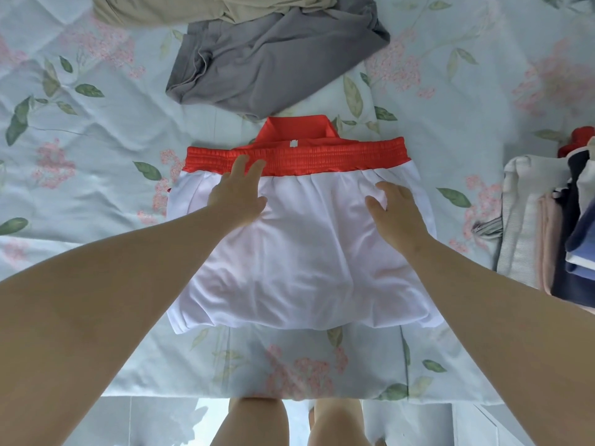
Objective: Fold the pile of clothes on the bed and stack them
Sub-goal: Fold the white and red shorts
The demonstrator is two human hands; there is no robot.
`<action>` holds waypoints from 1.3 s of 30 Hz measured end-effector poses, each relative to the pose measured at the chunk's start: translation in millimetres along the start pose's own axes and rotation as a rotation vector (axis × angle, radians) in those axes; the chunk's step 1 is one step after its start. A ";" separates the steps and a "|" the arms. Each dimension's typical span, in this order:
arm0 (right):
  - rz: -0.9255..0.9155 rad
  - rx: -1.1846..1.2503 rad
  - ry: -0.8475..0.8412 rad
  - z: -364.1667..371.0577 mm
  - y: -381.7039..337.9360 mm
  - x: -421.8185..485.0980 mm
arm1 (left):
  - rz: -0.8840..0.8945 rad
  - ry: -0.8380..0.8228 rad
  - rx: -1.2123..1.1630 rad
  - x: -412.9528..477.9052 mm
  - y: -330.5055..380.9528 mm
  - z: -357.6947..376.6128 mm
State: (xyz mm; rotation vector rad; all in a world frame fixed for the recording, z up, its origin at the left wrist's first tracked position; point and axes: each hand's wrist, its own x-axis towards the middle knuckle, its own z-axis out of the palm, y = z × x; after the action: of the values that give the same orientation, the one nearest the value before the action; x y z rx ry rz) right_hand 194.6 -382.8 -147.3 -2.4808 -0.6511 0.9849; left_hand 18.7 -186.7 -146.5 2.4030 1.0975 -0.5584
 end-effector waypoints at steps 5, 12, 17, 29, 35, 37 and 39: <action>0.032 0.010 -0.008 0.9 0.5 10.3 | 0.005 -0.146 -0.036 13.7 -1.3 0.3; 0.004 0.128 0.123 -4.6 -9.3 21.9 | -0.031 -0.006 -0.026 23.9 -6.3 -1.2; -0.044 0.048 0.093 -6.1 -16.6 50.1 | -0.033 0.001 -0.071 37.3 -11.4 -1.8; -0.104 -0.116 0.166 -14.3 -37.4 79.8 | -0.092 0.331 -0.143 47.1 -13.9 -28.5; -0.014 0.145 0.161 3.9 -56.5 45.1 | -0.062 0.107 -0.083 48.2 -9.2 -28.5; 0.069 0.077 0.139 23.3 -50.8 13.4 | 0.041 0.049 0.027 44.8 -6.3 -22.3; 0.198 0.028 0.188 39.9 -44.3 -21.8 | 0.160 0.046 0.085 43.5 -0.1 -21.0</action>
State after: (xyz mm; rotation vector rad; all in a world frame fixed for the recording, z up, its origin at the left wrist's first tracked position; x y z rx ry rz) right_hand 139.9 -351.4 -140.1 -2.6093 -0.3359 0.8078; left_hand 48.6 -149.1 -152.1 2.5607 0.9060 -0.5068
